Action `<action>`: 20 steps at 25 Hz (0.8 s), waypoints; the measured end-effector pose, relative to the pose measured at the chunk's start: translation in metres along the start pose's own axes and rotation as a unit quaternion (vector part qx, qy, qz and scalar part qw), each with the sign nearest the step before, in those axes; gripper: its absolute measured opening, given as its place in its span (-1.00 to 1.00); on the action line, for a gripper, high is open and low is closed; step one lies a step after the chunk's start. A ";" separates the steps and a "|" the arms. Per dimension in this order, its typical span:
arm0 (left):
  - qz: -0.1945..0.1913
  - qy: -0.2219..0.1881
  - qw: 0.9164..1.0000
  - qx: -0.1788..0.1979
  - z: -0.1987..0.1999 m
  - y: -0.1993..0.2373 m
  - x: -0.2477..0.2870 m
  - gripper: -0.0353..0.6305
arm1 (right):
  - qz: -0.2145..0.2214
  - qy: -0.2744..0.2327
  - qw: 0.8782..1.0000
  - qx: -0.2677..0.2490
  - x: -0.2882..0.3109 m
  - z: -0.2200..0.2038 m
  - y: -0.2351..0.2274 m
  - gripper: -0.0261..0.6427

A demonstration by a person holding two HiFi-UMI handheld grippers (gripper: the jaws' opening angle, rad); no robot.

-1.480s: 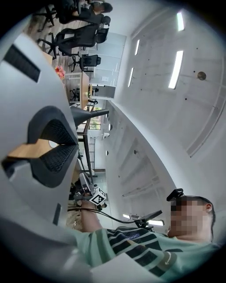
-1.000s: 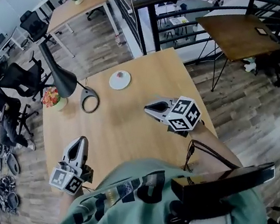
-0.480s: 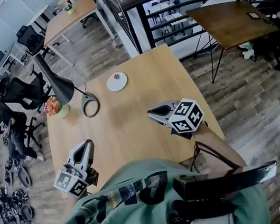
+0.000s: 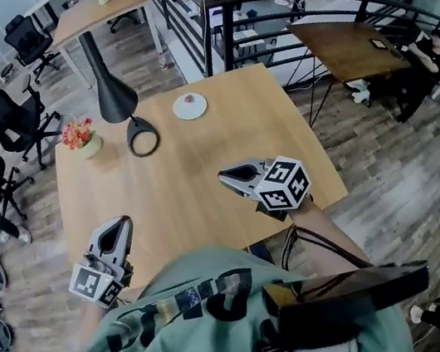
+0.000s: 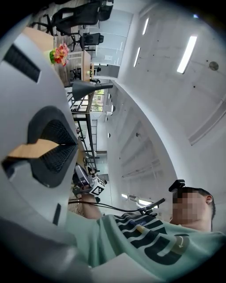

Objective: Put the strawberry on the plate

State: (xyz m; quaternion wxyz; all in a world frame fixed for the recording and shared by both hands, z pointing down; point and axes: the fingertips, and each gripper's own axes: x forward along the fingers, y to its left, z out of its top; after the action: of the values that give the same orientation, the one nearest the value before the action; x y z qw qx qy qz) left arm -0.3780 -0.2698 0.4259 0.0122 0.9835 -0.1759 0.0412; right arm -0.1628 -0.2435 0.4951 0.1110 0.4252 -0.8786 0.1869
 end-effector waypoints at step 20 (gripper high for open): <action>0.072 -0.026 0.996 -0.043 0.020 -0.054 0.033 -0.88 | 0.065 -0.031 0.997 -0.025 -0.059 0.023 -0.038 -0.90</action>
State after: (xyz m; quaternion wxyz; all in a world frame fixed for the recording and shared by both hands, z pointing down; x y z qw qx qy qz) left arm -0.3273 -0.2315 0.4084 0.0472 0.9675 -0.2483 0.0089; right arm -0.0976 -0.2328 0.4624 0.0817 0.3695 -0.9119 0.1589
